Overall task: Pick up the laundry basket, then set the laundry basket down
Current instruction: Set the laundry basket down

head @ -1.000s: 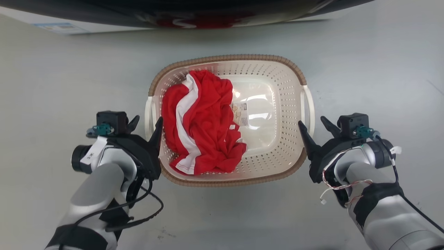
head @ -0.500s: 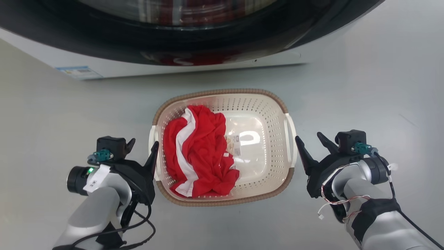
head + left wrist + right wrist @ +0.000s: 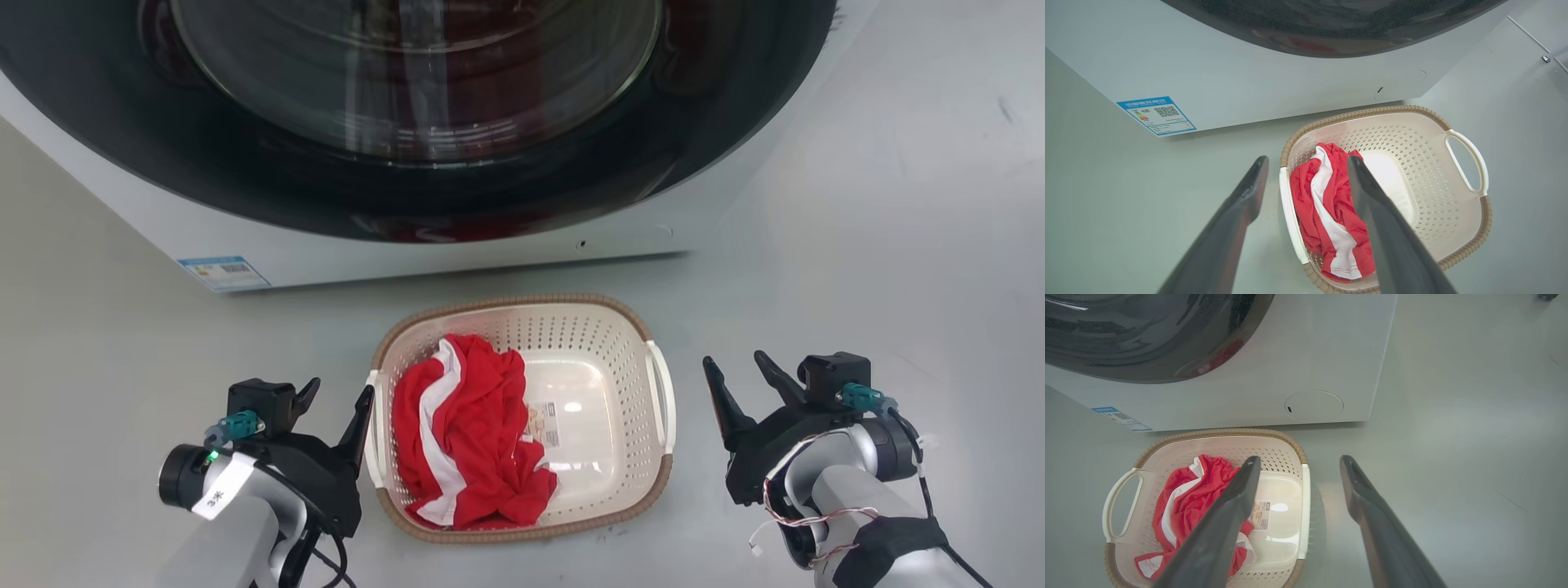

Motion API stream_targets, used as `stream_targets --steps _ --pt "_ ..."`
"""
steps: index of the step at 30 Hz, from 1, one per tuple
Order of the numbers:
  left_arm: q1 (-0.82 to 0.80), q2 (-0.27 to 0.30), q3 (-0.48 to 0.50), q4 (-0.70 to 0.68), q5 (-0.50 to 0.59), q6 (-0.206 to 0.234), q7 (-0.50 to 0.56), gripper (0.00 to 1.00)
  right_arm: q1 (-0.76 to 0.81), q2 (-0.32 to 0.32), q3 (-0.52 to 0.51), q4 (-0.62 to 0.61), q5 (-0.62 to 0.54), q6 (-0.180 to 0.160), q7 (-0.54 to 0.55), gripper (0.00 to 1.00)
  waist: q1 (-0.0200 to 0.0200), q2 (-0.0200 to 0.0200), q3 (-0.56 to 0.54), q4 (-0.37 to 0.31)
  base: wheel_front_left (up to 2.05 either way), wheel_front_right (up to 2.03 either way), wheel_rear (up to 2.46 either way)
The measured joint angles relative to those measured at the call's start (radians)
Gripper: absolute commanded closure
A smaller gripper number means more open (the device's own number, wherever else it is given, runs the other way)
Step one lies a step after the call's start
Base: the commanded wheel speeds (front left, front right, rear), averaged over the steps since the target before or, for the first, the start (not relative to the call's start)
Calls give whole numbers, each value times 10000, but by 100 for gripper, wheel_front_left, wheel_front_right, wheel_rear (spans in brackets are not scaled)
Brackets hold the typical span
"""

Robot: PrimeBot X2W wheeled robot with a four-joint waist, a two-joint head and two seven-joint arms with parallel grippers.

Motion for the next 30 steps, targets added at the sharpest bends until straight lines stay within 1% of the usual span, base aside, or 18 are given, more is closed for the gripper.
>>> stream_targets --steps 4,6,7,11,12,18,22,26,30 --pt "319 127 244 -617 38 251 0 0 336 -88 -151 -614 -127 -224 -2 0 1 0 -491 -2 0 0 0" --pt "448 199 410 -1009 50 274 0 0 505 -184 -278 -972 -165 -324 -2 0 1 0 -715 8 0 0 0" --pt "509 222 460 -1206 59 353 0 0 588 -259 -330 -1133 -182 -374 -2 0 1 0 -823 18 0 0 0" --pt "829 376 633 -1988 207 571 0 0 941 -487 -552 -1856 -418 -677 -2 0 1 0 -1208 79 0 0 0" --pt "966 453 717 -2197 238 629 0 0 1017 -491 -570 -2063 -520 -685 -2 0 1 0 -1296 96 0 0 0" --pt "1950 767 1164 -3753 635 1175 -2 0 1542 -560 -688 -3400 -926 -1074 -4 0 1 1 -1781 148 0 0 0" --pt "2582 911 1455 -5007 874 1628 -2 0 2087 -732 -844 -4247 -1258 -1361 -2 0 1 1 -2071 154 0 0 0" --pt "3266 1141 1712 -6224 1273 2033 -2 0 2711 -911 -1012 -5143 -1478 -1561 -4 0 2 1 -2352 165 0 0 0" --pt "3993 1252 1927 -7371 1492 2234 -2 0 3335 -1112 -1221 -5963 -1726 -1691 -4 0 2 1 -2623 188 0 0 0"
